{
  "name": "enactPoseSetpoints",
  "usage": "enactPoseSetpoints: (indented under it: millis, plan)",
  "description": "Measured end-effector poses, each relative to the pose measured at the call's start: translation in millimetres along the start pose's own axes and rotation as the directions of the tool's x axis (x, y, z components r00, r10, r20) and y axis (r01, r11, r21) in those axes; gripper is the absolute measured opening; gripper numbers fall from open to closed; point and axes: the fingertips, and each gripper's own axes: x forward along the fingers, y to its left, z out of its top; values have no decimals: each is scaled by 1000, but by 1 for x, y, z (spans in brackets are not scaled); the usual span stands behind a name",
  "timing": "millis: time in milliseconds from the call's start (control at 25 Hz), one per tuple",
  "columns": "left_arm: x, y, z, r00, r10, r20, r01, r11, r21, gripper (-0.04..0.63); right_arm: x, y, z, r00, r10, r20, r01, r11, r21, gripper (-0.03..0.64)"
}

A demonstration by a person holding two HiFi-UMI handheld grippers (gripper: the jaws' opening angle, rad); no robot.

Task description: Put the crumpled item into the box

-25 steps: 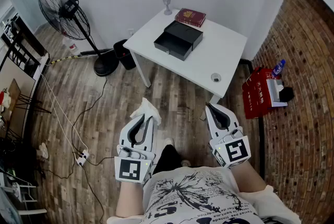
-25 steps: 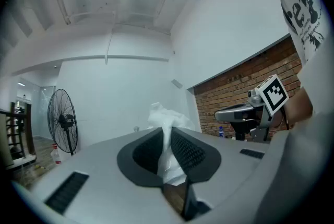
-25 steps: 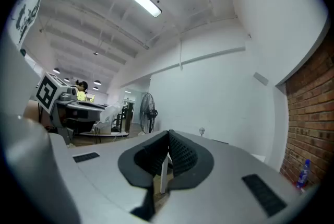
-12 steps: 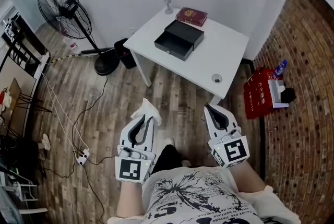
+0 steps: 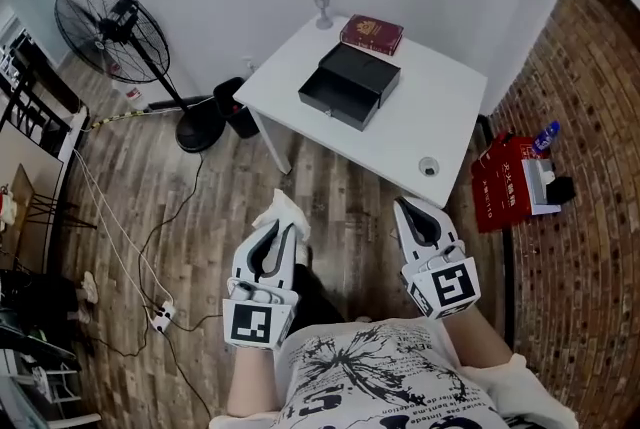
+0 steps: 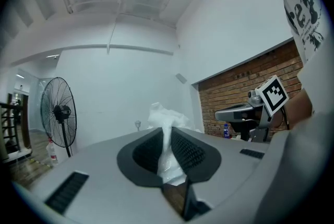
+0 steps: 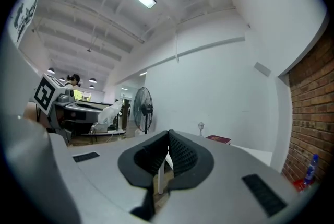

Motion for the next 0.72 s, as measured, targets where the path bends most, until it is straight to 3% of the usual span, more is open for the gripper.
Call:
enactPoseSetpoints:
  millis: [400,560,720]
  plan:
    - [140,152,2,984,-174,29,174,985,-6,61,181,-26,10,981,-188,-54,191,980,52,15]
    - [196,212,5,966,-257,29,255,966,37,61,253,-34,16,964,-257,-68,261,962,73,15]
    - [250,252,0,935,-354,0,353,933,68,61,307,-49,15,939,-333,-90,341,936,88,15]
